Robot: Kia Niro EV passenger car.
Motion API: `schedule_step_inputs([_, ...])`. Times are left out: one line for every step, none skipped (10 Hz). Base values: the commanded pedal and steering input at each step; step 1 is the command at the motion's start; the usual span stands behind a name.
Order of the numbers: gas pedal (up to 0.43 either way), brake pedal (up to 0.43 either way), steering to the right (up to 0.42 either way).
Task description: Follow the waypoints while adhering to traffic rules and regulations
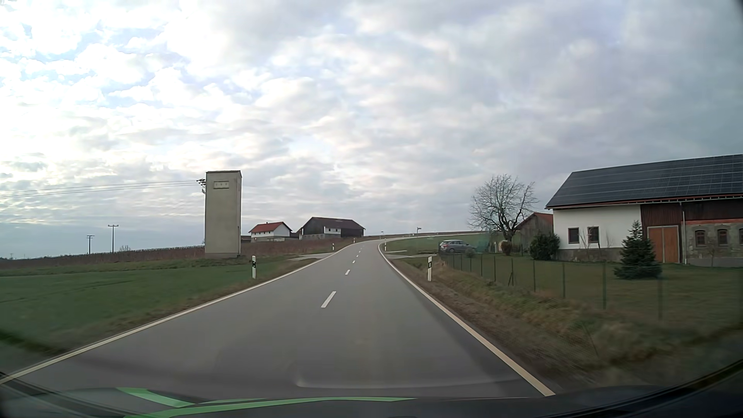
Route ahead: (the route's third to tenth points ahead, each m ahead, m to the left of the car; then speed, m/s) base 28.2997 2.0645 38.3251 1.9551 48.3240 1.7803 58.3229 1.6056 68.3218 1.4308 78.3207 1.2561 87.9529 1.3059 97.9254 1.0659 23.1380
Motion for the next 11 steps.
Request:
schedule_step_inputs([0.248,0.000,-0.003])
schedule_step_inputs([0.248,0.000,-0.002])
schedule_step_inputs([0.248,0.000,-0.003])
schedule_step_inputs([0.260,0.000,-0.003])
schedule_step_inputs([0.260,0.000,-0.002])
schedule_step_inputs([0.260,0.000,-0.001])
schedule_step_inputs([0.268,0.000,-0.001])
schedule_step_inputs([0.268,0.000,0.000])
schedule_step_inputs([0.268,0.000,0.000])
schedule_step_inputs([0.268,0.000,0.000])
schedule_step_inputs([0.268,0.000,0.000])
